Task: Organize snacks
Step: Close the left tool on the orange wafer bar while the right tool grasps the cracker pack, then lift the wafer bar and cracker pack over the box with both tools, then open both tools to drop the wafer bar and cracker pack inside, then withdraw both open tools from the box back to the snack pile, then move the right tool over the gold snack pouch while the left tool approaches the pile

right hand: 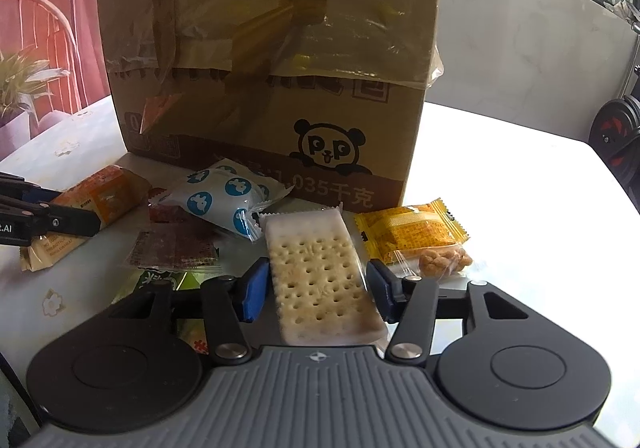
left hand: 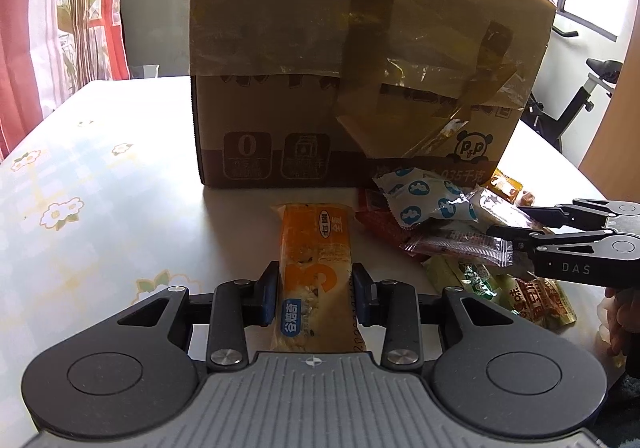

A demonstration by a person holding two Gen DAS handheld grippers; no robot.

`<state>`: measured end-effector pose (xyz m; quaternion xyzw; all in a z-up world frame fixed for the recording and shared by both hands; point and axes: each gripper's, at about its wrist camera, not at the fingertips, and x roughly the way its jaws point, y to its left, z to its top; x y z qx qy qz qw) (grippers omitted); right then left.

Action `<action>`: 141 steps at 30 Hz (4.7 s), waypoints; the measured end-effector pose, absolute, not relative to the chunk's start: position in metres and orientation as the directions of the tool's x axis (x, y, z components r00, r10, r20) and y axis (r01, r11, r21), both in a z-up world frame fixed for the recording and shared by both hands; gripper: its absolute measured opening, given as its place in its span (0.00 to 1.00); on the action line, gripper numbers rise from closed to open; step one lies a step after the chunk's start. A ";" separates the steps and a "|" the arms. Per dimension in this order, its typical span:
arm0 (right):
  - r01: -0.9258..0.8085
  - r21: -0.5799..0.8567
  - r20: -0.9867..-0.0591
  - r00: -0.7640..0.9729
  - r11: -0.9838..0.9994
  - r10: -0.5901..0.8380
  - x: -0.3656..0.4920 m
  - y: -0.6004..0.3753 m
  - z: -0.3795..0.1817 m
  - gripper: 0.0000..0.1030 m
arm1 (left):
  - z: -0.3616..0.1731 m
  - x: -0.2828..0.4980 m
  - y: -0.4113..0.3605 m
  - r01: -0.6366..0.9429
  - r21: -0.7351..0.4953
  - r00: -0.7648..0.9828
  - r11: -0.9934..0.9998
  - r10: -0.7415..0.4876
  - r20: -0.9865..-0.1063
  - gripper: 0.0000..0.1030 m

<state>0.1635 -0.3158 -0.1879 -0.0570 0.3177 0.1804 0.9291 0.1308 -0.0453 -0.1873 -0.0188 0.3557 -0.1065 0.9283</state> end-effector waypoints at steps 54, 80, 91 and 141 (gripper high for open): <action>-0.417 0.105 -0.234 0.872 0.903 0.430 0.210 -0.317 0.002 0.47 | 0.013 0.217 -0.045 0.241 -0.054 0.924 0.969 -0.246 -0.293 0.37; -0.388 0.034 -0.311 0.872 0.921 0.378 0.235 -0.300 -0.011 0.57 | 0.009 0.225 -0.029 0.206 -0.069 0.904 0.976 -0.217 -0.369 0.68; -0.444 -0.003 -0.238 0.871 0.896 0.431 0.181 -0.328 -0.017 0.57 | -0.005 0.183 -0.017 0.198 -0.108 0.914 0.974 -0.223 -0.339 0.67; -0.530 0.008 -0.667 0.629 0.848 0.399 0.140 -0.317 -0.185 0.73 | -0.126 0.132 -0.044 0.142 -0.206 0.778 0.968 -0.238 -0.581 0.66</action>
